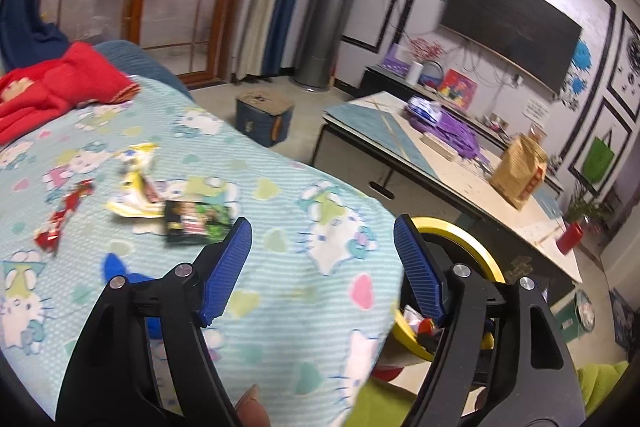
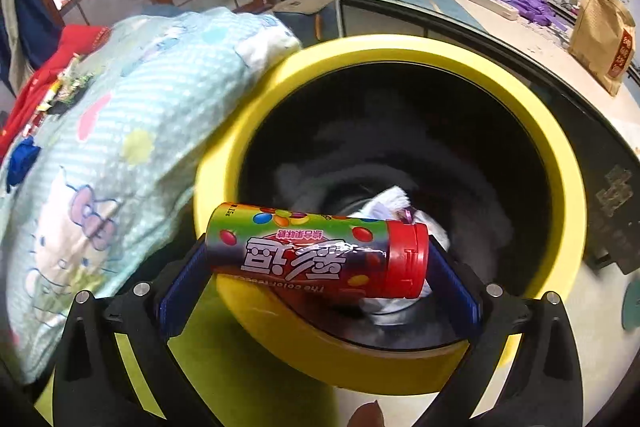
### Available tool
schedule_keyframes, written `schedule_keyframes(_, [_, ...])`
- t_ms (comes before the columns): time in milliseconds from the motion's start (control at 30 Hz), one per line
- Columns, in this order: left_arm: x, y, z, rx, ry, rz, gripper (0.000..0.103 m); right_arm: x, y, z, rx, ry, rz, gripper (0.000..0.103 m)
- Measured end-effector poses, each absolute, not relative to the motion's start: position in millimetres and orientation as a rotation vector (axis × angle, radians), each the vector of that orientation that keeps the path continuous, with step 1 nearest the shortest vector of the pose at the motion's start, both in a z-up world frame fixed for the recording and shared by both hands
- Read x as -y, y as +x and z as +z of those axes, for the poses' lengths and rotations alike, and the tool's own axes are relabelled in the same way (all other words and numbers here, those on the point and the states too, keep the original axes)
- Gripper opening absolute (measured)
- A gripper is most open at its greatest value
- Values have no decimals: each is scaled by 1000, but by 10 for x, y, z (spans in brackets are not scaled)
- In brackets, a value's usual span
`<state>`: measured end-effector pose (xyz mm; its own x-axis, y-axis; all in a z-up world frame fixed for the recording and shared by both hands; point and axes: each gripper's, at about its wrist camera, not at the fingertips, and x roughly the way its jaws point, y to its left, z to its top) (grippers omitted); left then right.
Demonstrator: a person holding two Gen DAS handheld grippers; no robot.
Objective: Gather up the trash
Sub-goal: 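Open the right tool to drop the candy tube into the bin while the left tool returns over the bedspread, then grasp the red candy wrapper with the left tool while the right tool grasps the green snack bag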
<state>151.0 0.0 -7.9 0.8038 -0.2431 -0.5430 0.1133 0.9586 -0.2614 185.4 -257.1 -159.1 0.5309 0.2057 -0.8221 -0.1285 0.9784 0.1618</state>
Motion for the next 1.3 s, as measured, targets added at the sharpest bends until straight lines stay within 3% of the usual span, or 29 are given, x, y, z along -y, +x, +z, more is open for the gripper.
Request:
schedule_keyframes(367, [-765,1346,61,-545,-335,-67,66,2539,1920,-1397,-931,98,163,97])
schedule_keyframes(833, [-1457,1283,107,-506,-400,55,68,2178,2064,-613,-756,99,243,97])
schedule_keyframes(900, [-1560,1277,98,-508,-403,76,74,1991,2102,-527,-751,95,288,97])
schedule_keyframes(1067, [-1755,1261,67,-523,-386,121,75,1471,2195,-431,-749,70,380,97])
schedule_keyframes(1300, [-1980,1271,-38,-559,-360,170,88,825,2302,-399,-764,33,470,97])
